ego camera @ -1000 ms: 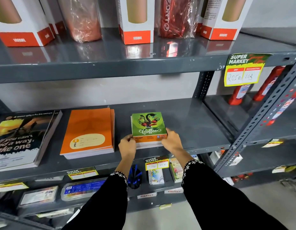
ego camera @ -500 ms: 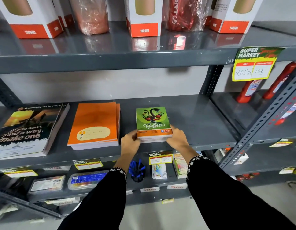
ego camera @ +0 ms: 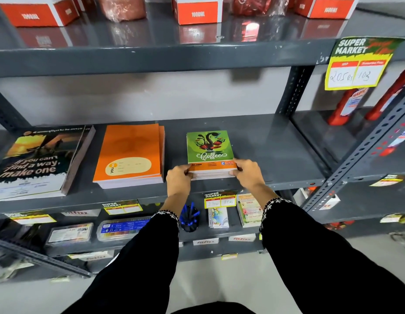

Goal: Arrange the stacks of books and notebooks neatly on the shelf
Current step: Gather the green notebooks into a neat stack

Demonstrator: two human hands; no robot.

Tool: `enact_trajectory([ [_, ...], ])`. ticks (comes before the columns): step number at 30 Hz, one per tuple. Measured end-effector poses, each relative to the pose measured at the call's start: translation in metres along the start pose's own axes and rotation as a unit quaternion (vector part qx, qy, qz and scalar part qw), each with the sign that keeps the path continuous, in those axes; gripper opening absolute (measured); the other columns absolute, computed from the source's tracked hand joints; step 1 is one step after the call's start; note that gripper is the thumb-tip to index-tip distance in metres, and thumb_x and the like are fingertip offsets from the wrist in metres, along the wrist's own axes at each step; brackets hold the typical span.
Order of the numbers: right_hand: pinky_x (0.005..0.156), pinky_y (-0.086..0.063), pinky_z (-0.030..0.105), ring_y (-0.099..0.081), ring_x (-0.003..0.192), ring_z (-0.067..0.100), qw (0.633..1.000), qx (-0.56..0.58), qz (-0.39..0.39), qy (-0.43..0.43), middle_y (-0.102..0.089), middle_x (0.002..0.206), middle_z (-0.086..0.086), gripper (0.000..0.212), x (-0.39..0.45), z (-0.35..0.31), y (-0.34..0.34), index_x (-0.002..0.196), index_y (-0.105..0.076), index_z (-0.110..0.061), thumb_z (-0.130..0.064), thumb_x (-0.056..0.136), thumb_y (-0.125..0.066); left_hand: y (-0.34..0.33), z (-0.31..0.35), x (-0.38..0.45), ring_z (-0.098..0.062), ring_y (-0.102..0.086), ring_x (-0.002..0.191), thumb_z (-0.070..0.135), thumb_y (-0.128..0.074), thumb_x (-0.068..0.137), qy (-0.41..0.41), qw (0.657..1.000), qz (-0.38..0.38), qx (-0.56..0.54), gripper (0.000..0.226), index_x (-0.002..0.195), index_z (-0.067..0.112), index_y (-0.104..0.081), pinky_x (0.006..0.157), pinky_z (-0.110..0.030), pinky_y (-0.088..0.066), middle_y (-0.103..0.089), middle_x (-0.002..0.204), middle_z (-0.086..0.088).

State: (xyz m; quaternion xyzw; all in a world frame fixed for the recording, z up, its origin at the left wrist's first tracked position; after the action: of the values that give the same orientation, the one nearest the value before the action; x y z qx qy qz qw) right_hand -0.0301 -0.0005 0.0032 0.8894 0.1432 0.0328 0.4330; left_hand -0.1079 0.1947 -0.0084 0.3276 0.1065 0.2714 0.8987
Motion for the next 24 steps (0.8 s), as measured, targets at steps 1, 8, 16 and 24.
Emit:
enact_trajectory([
  [1,0.098,-0.05,0.035,-0.063,0.108,0.029,1.0,0.001,0.004,-0.003,-0.068,0.121,0.011,0.037,0.0006,0.0004,0.0001,0.127,-0.06,-0.013,-0.014,0.09,-0.061,0.0002,0.001,0.0004,-0.025,-0.068,0.096,0.007,-0.066,0.084,-0.002,1.0,-0.001,0.002,0.031,0.115,0.012,-0.067,0.091,-0.03,-0.051,-0.075,0.103,-0.011],
  [8,0.096,-0.05,0.035,-0.064,0.104,0.03,1.0,-0.006,0.01,-0.01,-0.069,0.119,0.013,0.037,0.0011,0.0015,-0.0004,0.127,-0.06,-0.014,-0.016,0.09,-0.062,0.0008,0.0037,-0.0011,-0.027,-0.067,0.092,0.008,-0.063,0.086,-0.019,0.999,-0.003,0.038,0.028,0.112,0.016,-0.069,0.084,-0.028,-0.052,-0.075,0.102,-0.011],
  [16,0.089,-0.052,0.037,-0.063,0.1,0.036,0.992,-0.119,0.021,0.025,-0.069,0.114,0.016,0.03,-0.0047,-0.0018,-0.0042,0.122,-0.062,-0.015,-0.017,0.093,-0.056,-0.0014,0.008,-0.0076,-0.036,-0.067,0.087,0.008,-0.054,0.089,-0.056,0.989,0.007,0.134,0.022,0.105,0.013,-0.067,0.079,-0.04,-0.055,-0.073,0.095,-0.018],
  [24,0.094,-0.05,0.038,-0.062,0.106,0.035,0.989,-0.143,0.027,0.024,-0.067,0.119,0.017,0.033,-0.0027,-0.0021,-0.0049,0.127,-0.06,-0.014,-0.016,0.095,-0.051,-0.0019,0.0092,-0.0068,-0.036,-0.067,0.089,0.008,-0.052,0.09,-0.077,0.982,0.001,0.175,0.022,0.106,0.01,-0.067,0.081,-0.041,-0.055,-0.073,0.098,-0.018],
])
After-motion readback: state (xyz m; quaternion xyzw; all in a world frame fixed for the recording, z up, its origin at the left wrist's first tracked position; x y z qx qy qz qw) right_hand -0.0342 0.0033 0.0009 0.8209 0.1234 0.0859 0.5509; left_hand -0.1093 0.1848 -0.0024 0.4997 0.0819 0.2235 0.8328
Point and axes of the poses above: each hand's wrist, its own x-axis towards the middle knuckle, its own y-axis out of the back of the hand, z = x × y, the point moved 4 cm from there along x, towards the middle knuckle
